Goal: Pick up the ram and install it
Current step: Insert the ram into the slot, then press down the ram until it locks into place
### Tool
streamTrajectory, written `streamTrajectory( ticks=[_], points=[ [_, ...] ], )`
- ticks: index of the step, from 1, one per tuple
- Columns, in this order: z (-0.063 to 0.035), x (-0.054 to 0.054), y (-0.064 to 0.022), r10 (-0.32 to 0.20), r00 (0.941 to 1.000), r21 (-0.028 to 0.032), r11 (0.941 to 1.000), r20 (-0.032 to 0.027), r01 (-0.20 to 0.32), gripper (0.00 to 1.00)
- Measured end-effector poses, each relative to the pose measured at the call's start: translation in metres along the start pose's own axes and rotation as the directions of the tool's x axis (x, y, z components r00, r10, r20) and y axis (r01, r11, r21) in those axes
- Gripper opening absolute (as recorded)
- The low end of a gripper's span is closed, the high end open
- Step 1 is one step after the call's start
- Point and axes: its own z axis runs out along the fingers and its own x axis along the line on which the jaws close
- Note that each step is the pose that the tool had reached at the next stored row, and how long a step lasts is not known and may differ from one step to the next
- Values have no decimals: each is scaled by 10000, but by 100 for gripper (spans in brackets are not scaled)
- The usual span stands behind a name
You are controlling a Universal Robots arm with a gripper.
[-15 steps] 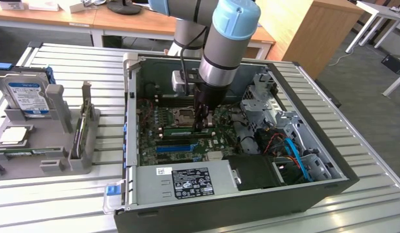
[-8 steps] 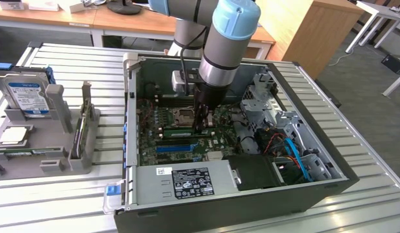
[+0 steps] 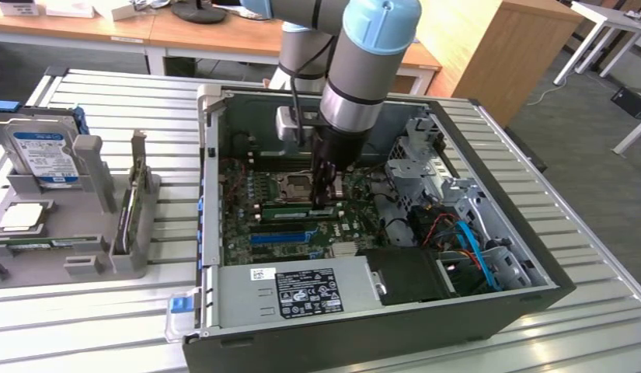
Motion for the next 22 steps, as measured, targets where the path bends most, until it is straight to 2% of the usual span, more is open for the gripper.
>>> streamTrajectory(
  ticks=[5,11,22],
  points=[
    [-131,-2,4,0,10000,0,10000,-14,0,25],
    [-216,-4,7,0,10000,0,10000,-21,0,25],
    [-242,-4,8,0,10000,0,10000,-20,0,25]
  ],
)
